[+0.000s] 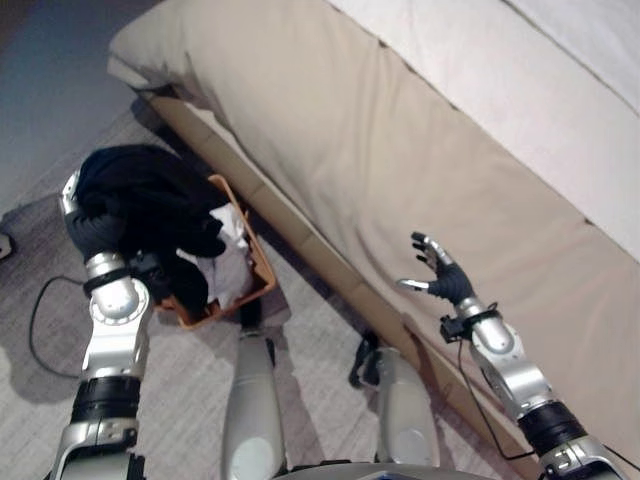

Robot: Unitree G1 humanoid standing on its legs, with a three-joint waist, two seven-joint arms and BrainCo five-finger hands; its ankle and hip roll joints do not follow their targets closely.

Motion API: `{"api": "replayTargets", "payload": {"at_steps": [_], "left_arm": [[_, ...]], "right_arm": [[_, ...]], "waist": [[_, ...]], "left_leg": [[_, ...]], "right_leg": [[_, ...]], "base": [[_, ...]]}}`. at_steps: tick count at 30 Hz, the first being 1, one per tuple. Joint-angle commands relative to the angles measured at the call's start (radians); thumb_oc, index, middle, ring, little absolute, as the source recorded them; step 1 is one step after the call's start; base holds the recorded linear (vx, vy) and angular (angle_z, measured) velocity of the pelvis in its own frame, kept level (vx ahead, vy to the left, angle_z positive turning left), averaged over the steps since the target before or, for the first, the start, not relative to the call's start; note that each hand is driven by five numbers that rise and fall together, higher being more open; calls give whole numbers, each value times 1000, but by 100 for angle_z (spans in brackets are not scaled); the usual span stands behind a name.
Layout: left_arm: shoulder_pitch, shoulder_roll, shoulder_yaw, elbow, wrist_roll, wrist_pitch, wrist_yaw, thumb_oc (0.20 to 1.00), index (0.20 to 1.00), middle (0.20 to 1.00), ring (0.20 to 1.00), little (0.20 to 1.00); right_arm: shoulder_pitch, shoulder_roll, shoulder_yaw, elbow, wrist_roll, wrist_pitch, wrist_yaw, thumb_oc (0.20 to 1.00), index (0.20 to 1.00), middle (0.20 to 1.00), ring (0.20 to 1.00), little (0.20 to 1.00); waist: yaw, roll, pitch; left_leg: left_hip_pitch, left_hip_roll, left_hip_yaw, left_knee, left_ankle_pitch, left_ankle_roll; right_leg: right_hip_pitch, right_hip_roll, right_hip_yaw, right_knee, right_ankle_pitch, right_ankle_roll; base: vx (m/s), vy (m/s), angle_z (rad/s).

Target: Pick up clothes into the bucket

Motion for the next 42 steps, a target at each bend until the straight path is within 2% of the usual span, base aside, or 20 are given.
{"api": "replayTargets", "payload": {"at_steps": [1, 10, 11, 12, 13, 18, 25, 27, 28, 29, 30, 33, 34, 38, 42], "left_arm": [[-94, 9, -8, -44, -23, -96, 41, 200, 200, 200, 200, 200], [-136, -17, -40, -155, -5, -97, 38, 200, 200, 200, 200, 200], [-140, -18, -43, -178, -7, -98, 24, 200, 200, 200, 200, 200], [-139, -18, -42, -177, -7, -97, 24, 200, 200, 200, 200, 200], [-141, -13, -44, -180, -5, -96, 14, 200, 200, 200, 200, 200], [-136, -15, -38, -179, -15, -99, 0, 200, 200, 200, 200, 200], [-103, -16, -21, -152, -4, -83, 3, 200, 200, 200, 200, 200], [-68, -23, -3, -143, 9, -78, 6, 200, 200, 200, 200, 200], [-30, -27, 15, -130, 27, -77, 14, 200, 200, 200, 200, 200], [-29, -27, 16, -129, 27, -77, 14, 200, 200, 200, 200, 200], [-2, -19, 34, -103, 43, -77, 29, 200, 200, 200, 200, 200], [14, -16, 45, -60, 41, -76, 40, 200, 200, 200, 200, 200], [21, -11, 48, -23, 35, -78, 52, 200, 200, 200, 200, 200], [21, 5, 57, 45, 31, -70, 69, 200, 200, 200, 200, 200], [-45, 41, 37, 188, -6, -57, 96, 200, 200, 200, 200, 200]], "right_arm": [[-29, -9, 4, -17, 10, -45, -24, 1000, 1000, 1000, 1000, 1000], [-5, -7, 15, 24, -3, -35, -14, 1000, 1000, 1000, 1000, 1000], [-2, -7, 11, 33, -6, -31, -10, 1000, 1000, 1000, 1000, 1000], [-2, -8, 12, 33, -6, -31, -9, 1000, 1000, 1000, 1000, 1000], [-2, -7, 10, 39, -8, -28, -2, 1000, 1000, 1000, 1000, 1000], [-2, 2, 6, 47, -5, -25, 9, 1000, 1000, 1000, 1000, 1000], [0, 7, 2, 31, -3, -27, 10, 1000, 1000, 1000, 1000, 1000], [6, 9, -4, 20, 0, -31, 12, 1000, 1000, 1000, 1000, 1000], [15, 10, -11, 11, 8, -38, 13, 1000, 1000, 1000, 1000, 1000], [15, 10, -10, 12, 8, -37, 13, 1000, 1000, 1000, 1000, 1000], [21, 7, -18, 2, 22, -47, 10, 1000, 1000, 1000, 1000, 1000], [28, 5, -25, -12, 31, -55, 5, 1000, 1000, 1000, 1000, 1000], [30, -4, -32, -30, 43, -64, -1, 1000, 1000, 1000, 1000, 1000], [25, -11, -30, -51, 62, -75, 1, 1000, 1000, 1000, 1000, 1000], [1, -34, -27, -88, 86, -88, -10, 1000, 1000, 1000, 1000, 1000]], "waist": [[-13, 8, -32], [-24, 19, -78], [-25, 22, -89], [-26, 22, -94], [-26, 22, -99], [-26, 23, -113], [-19, 16, -83], [-18, 13, -66], [-17, 6, -45], [-19, 6, -51], [-17, -3, -30], [-16, -10, -18], [-17, -15, -3], [-19, -17, 3], [-31, -24, 6]], "left_leg": [[-8, -17, -15, 29, -40, 29], [84, -25, -3, -61, -34, 32], [97, -29, 4, -87, -1, 39], [110, -26, -4, -87, -26, 32], [122, -27, 5, -104, 2, 40], [166, -30, 6, -141, 12, 40], [146, -37, -2, -99, 4, 43], [137, -36, -6, -80, -2, 44], [115, -35, -9, -43, -14, 45], [125, -33, -16, -40, -41, 38], [84, -34, -20, 9, -59, 41], [33, -36, -25, 62, -75, 44], [-22, -36, -30, 103, -84, 47], [-104, -38, -26, 141, -86, 48], [-194, -36, -28, 161, -79, 50]], "right_leg": [[10, -22, -18, -130, 140, 3], [77, -39, -25, -190, 164, 19], [91, -44, -39, -219, 195, 10], [100, -39, -27, -214, 172, 21], [110, -43, -41, -231, 200, 11], [144, -41, -43, -255, 206, 15], [141, -40, -42, -235, 194, 9], [136, -38, -44, -224, 190, 6], [119, -37, -37, -197, 180, 2], [125, -32, -24, -189, 156, 13], [93, -30, -14, -151, 145, 9], [52, -28, -7, -116, 132, 3], [2, -25, 0, -84, 125, 1], [-77, -23, 7, -50, 124, -2], [-175, -19, 16, -21, 126, -4]], "base": [[23, 8, 3], [40, 10, 0], [36, 2, 2], [-15, 31, 5], [31, 2, 6], [13, 6, 3], [-6, -4, 0], [-23, -13, 0], [60, -38, 0], [17, -53, 2], [21, -48, 4], [-70, -13, 0], [-72, 5, -2], [-73, 8, -3], [-42, 3, 3]]}}
